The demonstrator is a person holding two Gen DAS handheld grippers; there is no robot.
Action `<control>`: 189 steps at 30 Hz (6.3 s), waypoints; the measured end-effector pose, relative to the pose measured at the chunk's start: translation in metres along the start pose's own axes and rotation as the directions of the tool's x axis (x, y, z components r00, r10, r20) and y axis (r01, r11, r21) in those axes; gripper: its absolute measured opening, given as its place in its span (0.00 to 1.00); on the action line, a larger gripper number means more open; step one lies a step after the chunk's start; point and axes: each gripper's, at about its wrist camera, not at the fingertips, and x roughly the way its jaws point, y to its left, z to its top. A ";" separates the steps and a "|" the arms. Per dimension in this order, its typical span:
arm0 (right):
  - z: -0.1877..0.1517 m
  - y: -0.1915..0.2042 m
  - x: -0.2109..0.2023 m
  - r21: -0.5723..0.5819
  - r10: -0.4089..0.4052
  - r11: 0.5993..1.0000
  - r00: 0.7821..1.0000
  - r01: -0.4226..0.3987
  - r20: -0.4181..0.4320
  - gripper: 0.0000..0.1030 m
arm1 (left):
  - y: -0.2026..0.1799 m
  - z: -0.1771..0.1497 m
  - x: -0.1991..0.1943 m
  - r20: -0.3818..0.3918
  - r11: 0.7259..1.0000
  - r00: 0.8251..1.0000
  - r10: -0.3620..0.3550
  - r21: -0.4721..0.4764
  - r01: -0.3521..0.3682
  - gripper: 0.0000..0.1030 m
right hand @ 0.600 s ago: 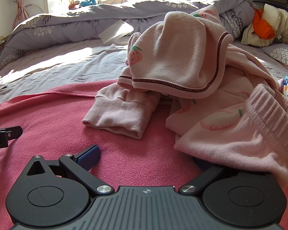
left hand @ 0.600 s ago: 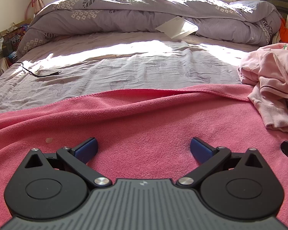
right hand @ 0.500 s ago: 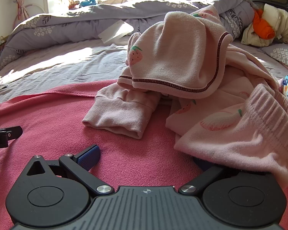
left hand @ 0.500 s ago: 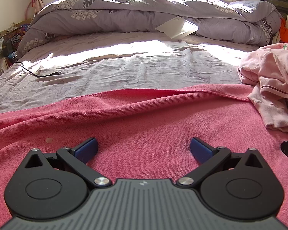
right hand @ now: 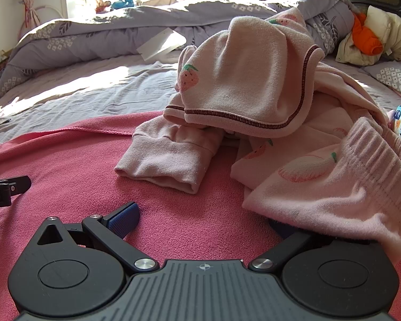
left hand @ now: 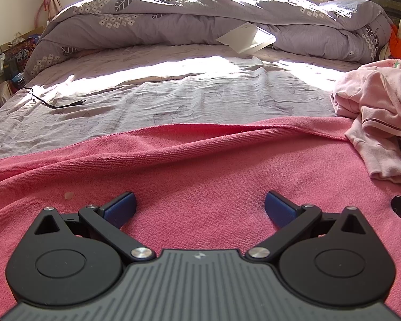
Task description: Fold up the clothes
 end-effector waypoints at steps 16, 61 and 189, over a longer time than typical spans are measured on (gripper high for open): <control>0.035 -0.036 -0.065 0.194 -0.066 0.981 0.914 -0.015 0.401 1.00 | 0.011 0.002 -0.007 0.014 0.999 1.000 0.020 -0.034 -0.020 1.00; 0.118 0.071 -0.166 -0.102 0.026 0.994 0.822 0.040 0.568 0.09 | 0.090 0.003 -0.025 0.023 0.925 0.968 0.251 -0.300 -0.233 1.00; -0.051 0.167 -0.168 -0.680 0.377 0.664 0.925 -0.309 -0.052 0.63 | 0.193 -0.133 -0.204 0.378 0.964 0.926 0.011 -0.249 0.091 1.00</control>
